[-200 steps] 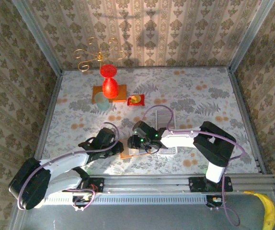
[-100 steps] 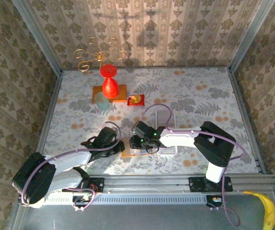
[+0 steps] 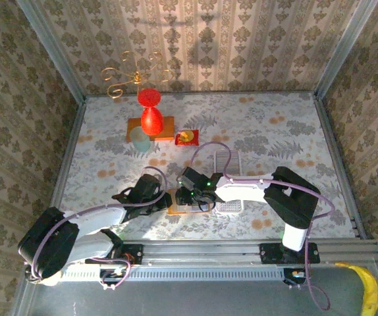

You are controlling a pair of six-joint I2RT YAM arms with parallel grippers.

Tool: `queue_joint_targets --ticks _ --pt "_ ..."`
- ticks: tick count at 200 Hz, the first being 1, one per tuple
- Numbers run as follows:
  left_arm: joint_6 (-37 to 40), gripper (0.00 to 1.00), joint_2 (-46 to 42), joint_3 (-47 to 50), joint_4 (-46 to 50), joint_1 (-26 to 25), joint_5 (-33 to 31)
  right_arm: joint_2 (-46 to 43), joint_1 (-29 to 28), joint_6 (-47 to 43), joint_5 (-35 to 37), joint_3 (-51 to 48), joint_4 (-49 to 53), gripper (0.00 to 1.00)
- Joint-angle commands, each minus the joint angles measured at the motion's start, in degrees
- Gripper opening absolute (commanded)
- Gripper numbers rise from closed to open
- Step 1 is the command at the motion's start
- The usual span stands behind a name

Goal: Put the credit cards into the card holder

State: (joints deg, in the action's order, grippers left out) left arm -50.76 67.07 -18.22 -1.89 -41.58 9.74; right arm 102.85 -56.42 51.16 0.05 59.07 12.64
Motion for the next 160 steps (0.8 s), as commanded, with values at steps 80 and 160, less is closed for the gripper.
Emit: queue_joint_targets --ticks 80,160 --pt "0.93 0.13 1.14 2.31 3.5 0.11 -0.33 1.11 -0.92 -0.39 2.58 1.87 5.92 0.25" --pt "0.67 0.13 0.98 2.4 3.49 0.01 -0.25 0.73 -1.76 2.97 -1.13 1.77 0.32 0.3"
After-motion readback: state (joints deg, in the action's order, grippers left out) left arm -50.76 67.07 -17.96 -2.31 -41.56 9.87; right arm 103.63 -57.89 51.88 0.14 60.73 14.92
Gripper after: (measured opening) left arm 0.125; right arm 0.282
